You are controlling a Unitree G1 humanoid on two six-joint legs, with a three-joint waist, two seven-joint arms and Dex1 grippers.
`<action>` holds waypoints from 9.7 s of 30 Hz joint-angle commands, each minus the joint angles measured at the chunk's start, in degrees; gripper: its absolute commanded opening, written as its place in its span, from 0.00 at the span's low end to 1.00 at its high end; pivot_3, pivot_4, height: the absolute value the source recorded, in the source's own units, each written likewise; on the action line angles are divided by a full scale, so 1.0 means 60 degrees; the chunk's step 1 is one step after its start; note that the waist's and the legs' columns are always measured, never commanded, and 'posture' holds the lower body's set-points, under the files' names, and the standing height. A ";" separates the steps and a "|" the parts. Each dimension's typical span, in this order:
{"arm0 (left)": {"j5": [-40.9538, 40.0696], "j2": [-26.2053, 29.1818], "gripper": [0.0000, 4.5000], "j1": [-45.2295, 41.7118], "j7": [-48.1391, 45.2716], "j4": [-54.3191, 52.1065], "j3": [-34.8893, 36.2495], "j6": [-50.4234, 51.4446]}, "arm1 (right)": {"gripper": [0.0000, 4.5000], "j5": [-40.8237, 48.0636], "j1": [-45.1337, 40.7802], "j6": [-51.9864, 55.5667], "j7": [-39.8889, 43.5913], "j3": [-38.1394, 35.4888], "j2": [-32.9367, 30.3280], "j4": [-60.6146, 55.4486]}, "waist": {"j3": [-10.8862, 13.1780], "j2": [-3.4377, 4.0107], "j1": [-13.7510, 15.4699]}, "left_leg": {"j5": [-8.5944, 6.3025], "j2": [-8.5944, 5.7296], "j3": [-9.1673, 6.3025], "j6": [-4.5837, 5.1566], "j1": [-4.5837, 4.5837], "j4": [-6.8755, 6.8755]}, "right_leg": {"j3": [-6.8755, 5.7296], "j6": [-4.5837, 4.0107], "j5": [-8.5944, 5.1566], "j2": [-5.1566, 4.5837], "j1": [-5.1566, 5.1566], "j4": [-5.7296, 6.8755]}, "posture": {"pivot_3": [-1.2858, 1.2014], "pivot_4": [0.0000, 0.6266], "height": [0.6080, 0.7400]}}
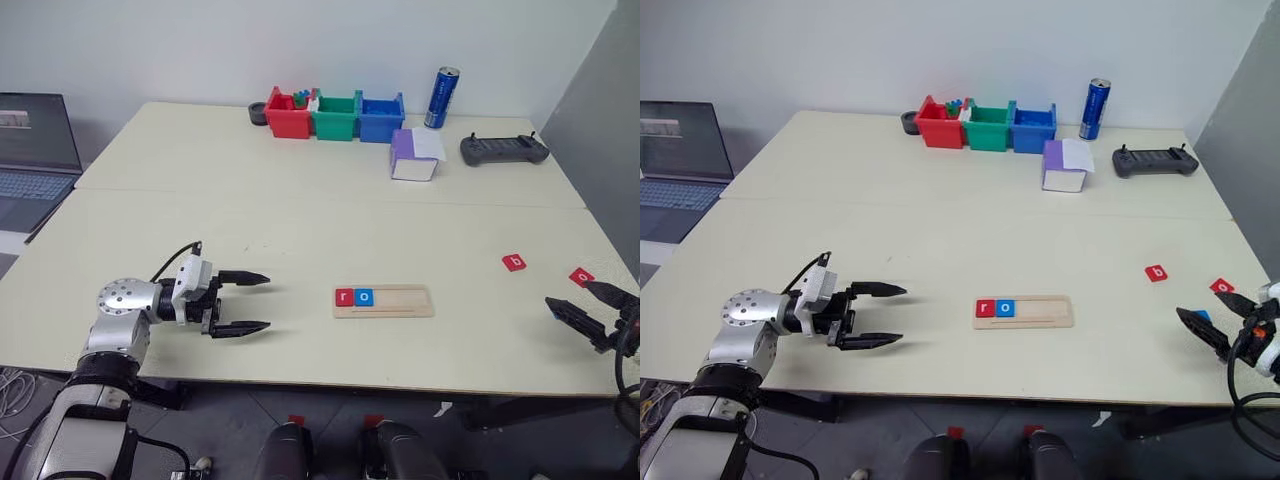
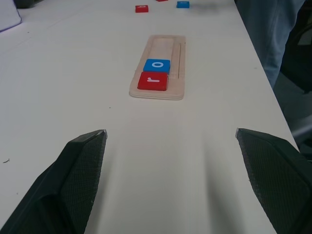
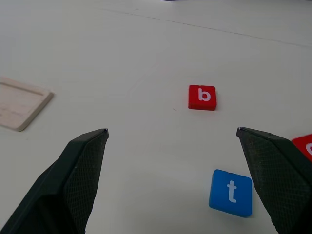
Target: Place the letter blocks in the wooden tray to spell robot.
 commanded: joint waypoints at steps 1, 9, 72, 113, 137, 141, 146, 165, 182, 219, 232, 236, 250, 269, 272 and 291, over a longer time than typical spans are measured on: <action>-0.0314 0.0184 1.00 -0.0167 -0.0068 0.0285 -0.0038 -0.0340 | 1.00 -0.0457 -0.0338 -0.0558 -0.0729 0.0185 0.0169 0.0025 | 0.0001 0.0002 -0.0018 | 0.0000 0.0000 0.0000 0.0000 0.0000 0.0000 | -0.0001 0.0000 0.0000 0.0000 -0.0002 0.0001 | 0.52 0.24 1.00; -0.0893 0.0516 1.00 -0.0077 -0.0068 0.0212 -0.0441 -0.0319 | 1.00 -0.0748 -0.1558 -0.1269 -0.1000 0.0733 0.0312 0.1722 | 0.0005 0.0007 -0.0040 | 0.0000 -0.0003 0.0004 0.0000 -0.0002 -0.0005 | 0.0002 -0.0002 -0.0001 -0.0001 -0.0003 -0.0001 | 0.52 0.24 1.00; -0.0633 0.0655 1.00 -0.0687 -0.0068 0.0318 -0.0672 -0.0153 | 0.88 -0.3434 0.0253 0.1441 -0.7284 0.4336 0.5621 -0.4263 | -0.0012 -0.0017 -0.0148 | 0.0001 0.0003 0.0029 -0.0003 -0.0018 -0.0005 | 0.0042 0.0000 0.0000 -0.0001 -0.0044 0.0017 | 0.52 0.24 1.00; -0.0289 0.0332 1.00 -0.0137 -0.0068 -0.0619 0.0134 -0.0100 | 0.32 -0.2586 -0.5066 -0.3820 0.4881 0.6090 -0.1088 0.4073 | -0.0011 -0.0030 -0.0148 | 0.0003 0.0031 0.0027 -0.0005 0.0041 0.0008 | 0.0042 0.0005 0.0007 0.0028 0.0012 0.0020 | 0.52 0.24 1.00; -0.0157 0.0214 1.00 0.0566 -0.0067 -0.1605 0.0604 0.0145 | 0.32 -0.4215 -0.8452 -0.4071 0.5297 0.9140 0.1645 0.5411 | 0.0000 -0.0015 -0.0148 | 0.0004 0.0009 0.0035 -0.0006 -0.0011 0.0012 | 0.0031 -0.0013 0.0000 -0.0003 -0.0041 0.0032 | 0.52 0.24 1.00; -0.0097 0.0163 1.00 0.0663 -0.0067 -0.1709 0.0749 0.0213 | 0.32 -0.4488 -0.8658 -0.4343 0.5404 0.9278 0.1797 0.5866 | 0.0000 -0.0015 -0.0158 | 0.0004 0.0010 0.0037 -0.0007 -0.0010 0.0011 | 0.0032 -0.0014 0.0000 -0.0003 -0.0041 0.0034 | 0.52 0.24 1.00; 0.0004 0.0113 1.00 0.0781 -0.0067 -0.1812 0.0926 0.0253 | 0.32 -0.4583 -0.8771 -0.4449 0.5499 0.9316 0.1904 0.6047 | 0.0000 -0.0014 -0.0155 | 0.0004 0.0009 0.0037 -0.0007 -0.0011 0.0012 | 0.0032 -0.0014 0.0000 -0.0004 -0.0040 0.0033 | 0.52 0.24 1.00; 0.0233 0.0001 1.00 0.0938 -0.0067 -0.1949 0.1254 0.0309 | 0.32 -0.4902 -0.8963 -0.4435 0.5412 0.9365 0.2231 0.6208 | -0.0001 -0.0014 -0.0160 | 0.0004 0.0011 0.0036 -0.0007 -0.0008 0.0011 | 0.0032 -0.0016 0.0001 -0.0004 -0.0039 0.0036 | 0.52 0.24 1.00; 0.0275 -0.0116 1.00 0.0862 -0.0067 -0.1920 0.1259 0.0309 | 1.00 -0.4555 -0.9057 -0.3928 0.5783 0.9044 0.2074 0.5606 | 0.0000 -0.0012 -0.0160 | 0.0005 0.0012 0.0036 -0.0008 -0.0007 0.0012 | 0.0032 -0.0017 0.0002 -0.0004 -0.0039 0.0036 | 0.52 0.24 1.00; 0.0349 0.0060 1.00 0.0908 -0.0068 -0.1788 0.1140 0.0161 | 0.01 -0.3878 -0.7582 -0.2514 0.4671 0.9029 0.2184 0.4036 | 0.0001 -0.0012 -0.0152 | 0.0004 0.0011 0.0035 -0.0007 -0.0010 0.0010 | 0.0028 -0.0016 0.0001 -0.0005 -0.0040 0.0033 | 0.52 0.24 1.00; 0.0239 0.0143 1.00 0.0906 -0.0068 -0.1929 0.1175 0.0249 | 0.09 -0.0734 -0.6402 0.1130 0.4115 0.5075 0.0104 0.0782 | -0.0004 -0.0020 -0.0098 | 0.0002 0.0010 0.0027 -0.0007 -0.0015 0.0009 | 0.0021 -0.0017 0.0001 -0.0009 -0.0036 0.0023 | 0.52 0.24 1.00; 0.0212 0.0093 1.00 0.0945 -0.0068 -0.1967 0.1069 0.0277 | 0.37 -0.1072 -0.4369 0.0666 0.3472 0.3313 -0.1042 0.1433 | -0.0004 -0.0020 0.0046 | -0.0001 -0.0004 0.0017 -0.0009 -0.0015 0.0006 | 0.0009 -0.0024 -0.0004 -0.0024 -0.0024 0.0009 | 0.52 0.24 1.00; 0.0239 0.0066 1.00 0.0313 -0.0068 -0.1515 0.0740 0.0211 | 1.00 -0.3267 -0.6772 -0.4631 0.1436 0.3401 -0.1556 0.9985 | 0.0007 0.0003 -0.0229 | 0.0003 0.0024 0.0044 -0.0009 0.0011 -0.0006 | 0.0046 -0.0010 0.0001 0.0028 -0.0030 0.0028 | 0.52 0.24 1.00; 0.0292 0.0174 1.00 0.1272 0.0011 -0.2528 0.1515 0.0589 | 1.00 -0.3299 -0.8012 -0.5154 -0.1240 0.2875 -0.0927 1.3532 | 0.0007 0.0005 -0.0203 | 0.0009 0.0017 0.0077 -0.0021 0.0015 -0.0001 | 0.0095 -0.0010 0.0002 0.0022 -0.0028 0.0021 | 0.52 0.24 1.00; 0.0306 0.0179 1.00 0.1337 0.0060 -0.2654 0.1609 0.0667 | 1.00 -0.3126 -0.7758 -0.5061 -0.1036 0.2674 -0.0958 1.3493 | 0.0006 0.0005 -0.0201 | 0.0009 0.0017 0.0076 -0.0021 0.0016 -0.0001 | 0.0095 -0.0010 0.0002 0.0022 -0.0028 0.0021 | 0.52 0.24 1.00; 0.0447 0.0006 1.00 0.0607 -0.0068 -0.1838 0.1135 0.0457 | 0.45 -0.2632 -0.6035 -0.4467 -0.1284 0.2548 0.0000 0.9359 | 0.0004 0.0006 -0.0235 | 0.0003 0.0022 0.0074 -0.0012 0.0033 -0.0004 | 0.0093 -0.0009 0.0003 0.0023 -0.0012 0.0024 | 0.52 0.24 1.00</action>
